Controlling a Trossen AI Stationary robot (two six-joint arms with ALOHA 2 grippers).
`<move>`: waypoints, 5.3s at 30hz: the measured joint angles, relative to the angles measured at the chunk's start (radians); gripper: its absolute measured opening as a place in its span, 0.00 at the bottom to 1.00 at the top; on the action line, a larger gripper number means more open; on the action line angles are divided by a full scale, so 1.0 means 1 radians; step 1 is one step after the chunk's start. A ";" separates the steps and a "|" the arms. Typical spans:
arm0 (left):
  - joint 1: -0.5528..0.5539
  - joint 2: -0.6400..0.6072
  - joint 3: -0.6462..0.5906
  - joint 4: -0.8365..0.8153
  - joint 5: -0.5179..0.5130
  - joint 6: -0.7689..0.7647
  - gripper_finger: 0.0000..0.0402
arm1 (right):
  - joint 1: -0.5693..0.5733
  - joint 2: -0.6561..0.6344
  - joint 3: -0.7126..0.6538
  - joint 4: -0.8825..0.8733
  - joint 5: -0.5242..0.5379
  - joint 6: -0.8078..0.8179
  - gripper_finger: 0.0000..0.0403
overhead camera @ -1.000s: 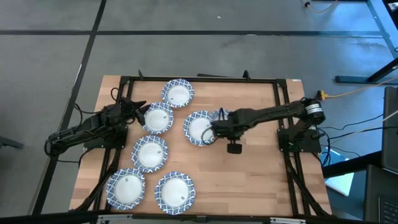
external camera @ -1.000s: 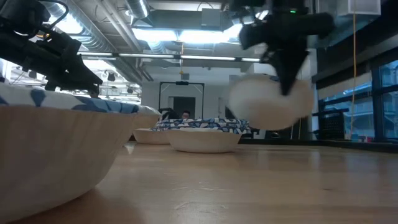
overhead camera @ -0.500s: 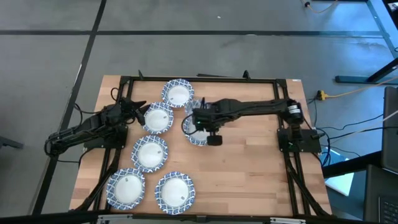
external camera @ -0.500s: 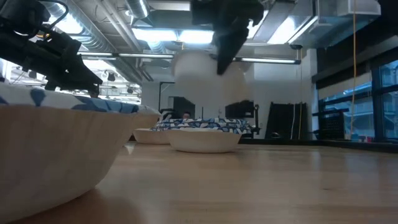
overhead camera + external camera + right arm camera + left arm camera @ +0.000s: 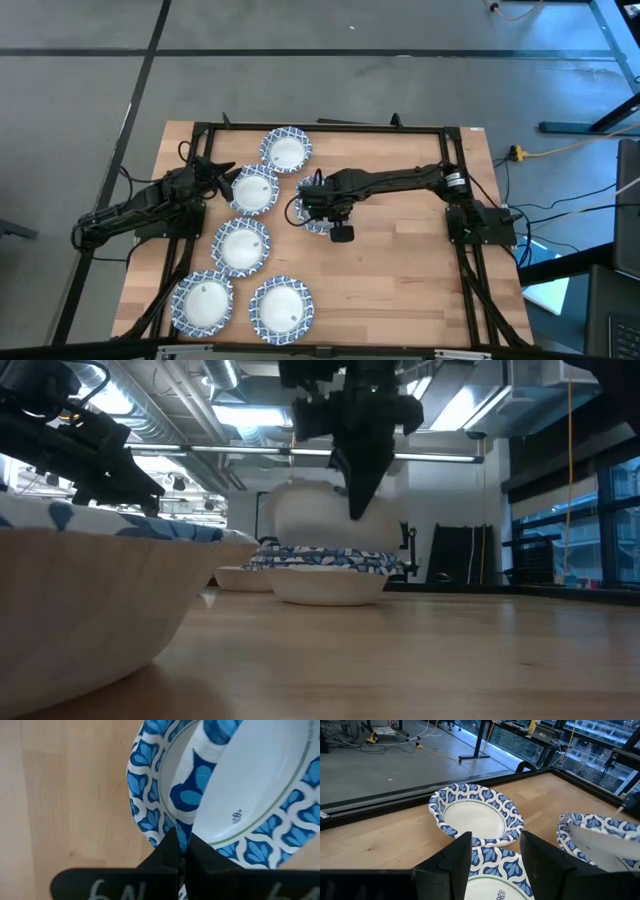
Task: Nest bowls inside each other
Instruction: Stack the white bowl on top of the other white bowls
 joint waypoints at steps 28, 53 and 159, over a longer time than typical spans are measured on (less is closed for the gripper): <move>0.000 0.000 0.000 0.000 0.000 0.000 0.40 | -0.008 -0.017 -0.002 0.015 -0.064 -0.003 0.40; 0.000 0.000 0.000 0.000 0.005 0.004 0.40 | -0.196 -0.650 -0.649 0.550 -0.045 0.139 0.40; 0.043 1.563 0.591 0.318 0.134 0.586 0.58 | -0.328 -1.053 -1.266 1.292 -0.043 0.261 0.40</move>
